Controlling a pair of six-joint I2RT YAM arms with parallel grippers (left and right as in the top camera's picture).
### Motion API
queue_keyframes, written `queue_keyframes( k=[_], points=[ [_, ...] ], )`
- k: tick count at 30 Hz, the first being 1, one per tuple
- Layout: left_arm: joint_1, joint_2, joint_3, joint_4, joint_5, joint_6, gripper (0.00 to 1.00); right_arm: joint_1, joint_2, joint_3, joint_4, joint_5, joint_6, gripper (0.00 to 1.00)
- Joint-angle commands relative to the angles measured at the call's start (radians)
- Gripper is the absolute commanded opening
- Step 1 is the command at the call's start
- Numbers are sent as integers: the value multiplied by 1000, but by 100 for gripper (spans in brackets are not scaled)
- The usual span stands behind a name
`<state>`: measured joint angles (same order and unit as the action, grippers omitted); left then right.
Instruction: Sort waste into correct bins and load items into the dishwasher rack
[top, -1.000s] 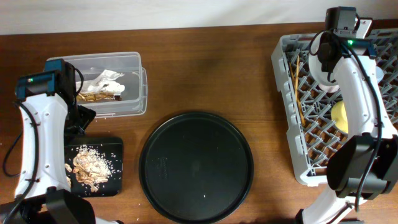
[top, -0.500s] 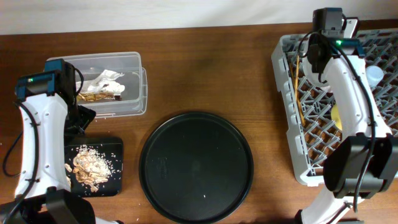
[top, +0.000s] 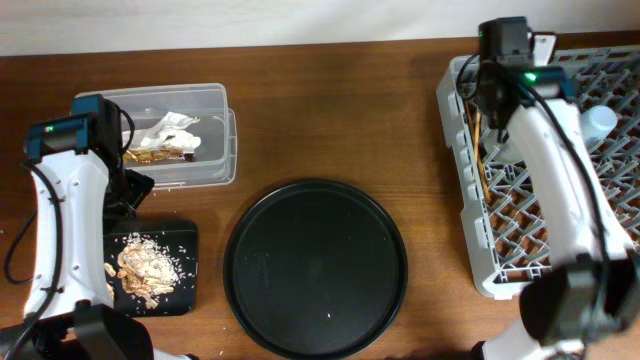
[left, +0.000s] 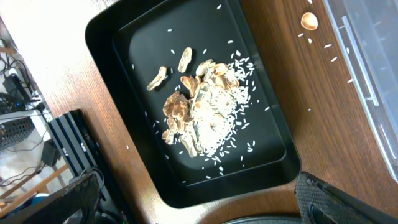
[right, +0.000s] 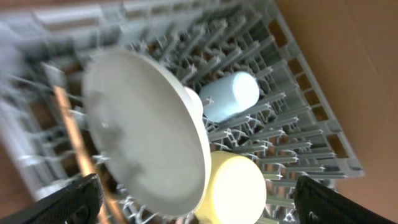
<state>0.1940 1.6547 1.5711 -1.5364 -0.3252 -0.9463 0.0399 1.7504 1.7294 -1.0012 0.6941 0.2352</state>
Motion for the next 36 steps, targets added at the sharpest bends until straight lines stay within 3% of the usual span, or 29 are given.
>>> queue_keyframes(
  k=[1, 5, 10, 17, 21, 36],
  points=[
    [3, -21, 17, -1, -3, -3, 99, 6, -195, 4, -87, -203, 179, 99],
    [3, -21, 17, -1, -3, -3, 99, 6, -334, 4, -217, -421, 238, 99],
    [3, -21, 17, -1, -3, -3, 99, 20, -482, -39, -388, -455, 254, 99],
    [3, -21, 17, -1, -3, -3, 99, 111, -756, -245, -418, -499, 280, 99],
    [3, -21, 17, -1, -3, -3, 99, 124, -913, -363, -425, -717, 279, 99],
    [3, -21, 17, -1, -3, -3, 99, 124, -948, -385, -484, -765, 278, 99]
  ],
)
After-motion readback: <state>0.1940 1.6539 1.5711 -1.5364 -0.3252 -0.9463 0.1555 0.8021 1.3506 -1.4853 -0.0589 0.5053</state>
